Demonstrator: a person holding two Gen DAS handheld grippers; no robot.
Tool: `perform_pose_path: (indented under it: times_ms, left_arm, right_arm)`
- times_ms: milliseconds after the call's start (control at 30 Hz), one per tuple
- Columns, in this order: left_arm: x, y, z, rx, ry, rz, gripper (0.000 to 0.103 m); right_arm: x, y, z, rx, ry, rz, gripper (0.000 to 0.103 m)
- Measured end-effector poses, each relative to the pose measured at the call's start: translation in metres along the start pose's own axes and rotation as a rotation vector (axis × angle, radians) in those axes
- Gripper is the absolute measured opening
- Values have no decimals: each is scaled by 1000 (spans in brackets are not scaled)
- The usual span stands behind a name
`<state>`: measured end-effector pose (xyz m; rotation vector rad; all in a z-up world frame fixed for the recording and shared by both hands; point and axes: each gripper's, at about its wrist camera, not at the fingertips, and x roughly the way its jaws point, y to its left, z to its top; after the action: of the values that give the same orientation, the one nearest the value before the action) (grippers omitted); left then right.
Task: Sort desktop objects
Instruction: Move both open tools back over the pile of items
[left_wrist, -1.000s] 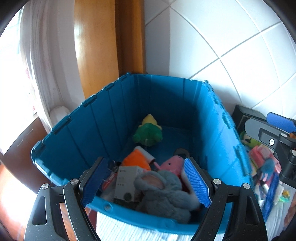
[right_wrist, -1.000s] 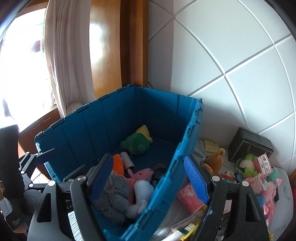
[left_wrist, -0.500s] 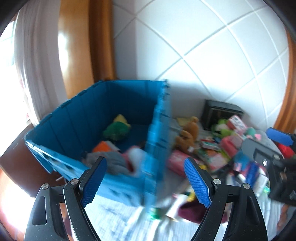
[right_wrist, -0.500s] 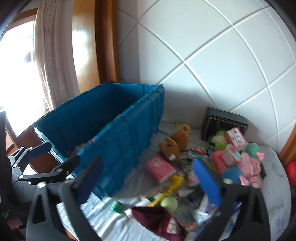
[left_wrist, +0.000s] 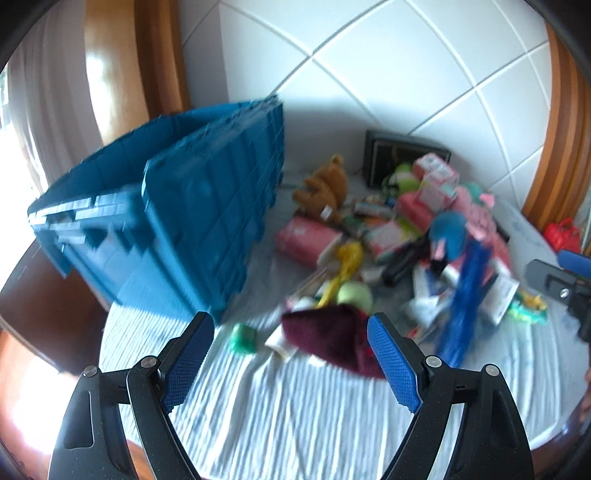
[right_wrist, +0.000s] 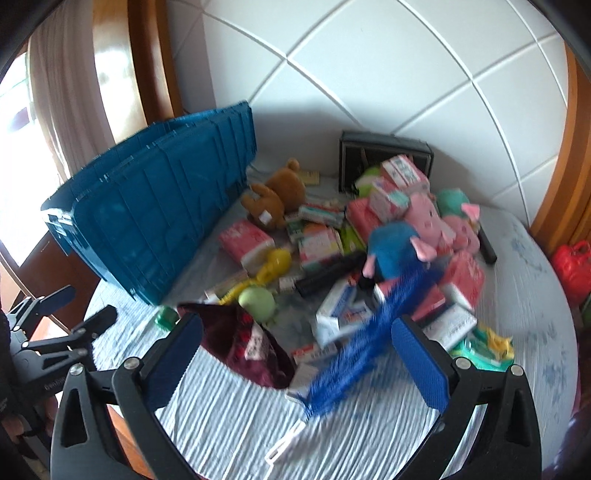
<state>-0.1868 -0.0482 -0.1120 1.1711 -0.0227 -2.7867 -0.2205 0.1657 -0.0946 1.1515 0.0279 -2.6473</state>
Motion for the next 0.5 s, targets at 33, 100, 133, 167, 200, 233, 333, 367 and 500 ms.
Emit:
perform_pose_path:
  times_ms: [33, 100, 133, 167, 200, 233, 333, 367, 500]
  left_arm:
    - [5, 3, -7, -3, 13, 12, 86]
    - [14, 12, -20, -12, 38, 32, 86]
    - [19, 16, -26, -16, 48, 37, 86]
    - [24, 19, -32, -16, 55, 39, 86]
    - [29, 23, -38, -16, 63, 42, 86]
    - [35, 26, -43, -15, 72, 46, 86]
    - [57, 38, -60, -15, 105, 52, 86]
    - [64, 43, -65, -18, 114, 54, 86]
    - [99, 61, -78, -26, 156, 39, 86]
  right_arm:
    - [4, -6, -7, 8, 16, 0, 103]
    - [11, -17, -22, 23, 48, -1, 103]
    - [14, -22, -29, 31, 64, -2, 103]
    - [20, -25, -35, 38, 79, -2, 103]
    - [27, -23, -39, 42, 94, -1, 103]
    - [34, -22, -44, 47, 109, 0, 103]
    - [57, -16, -56, 63, 155, 0, 103]
    - [67, -14, -61, 69, 171, -6, 103]
    - [97, -5, -72, 96, 220, -14, 103]
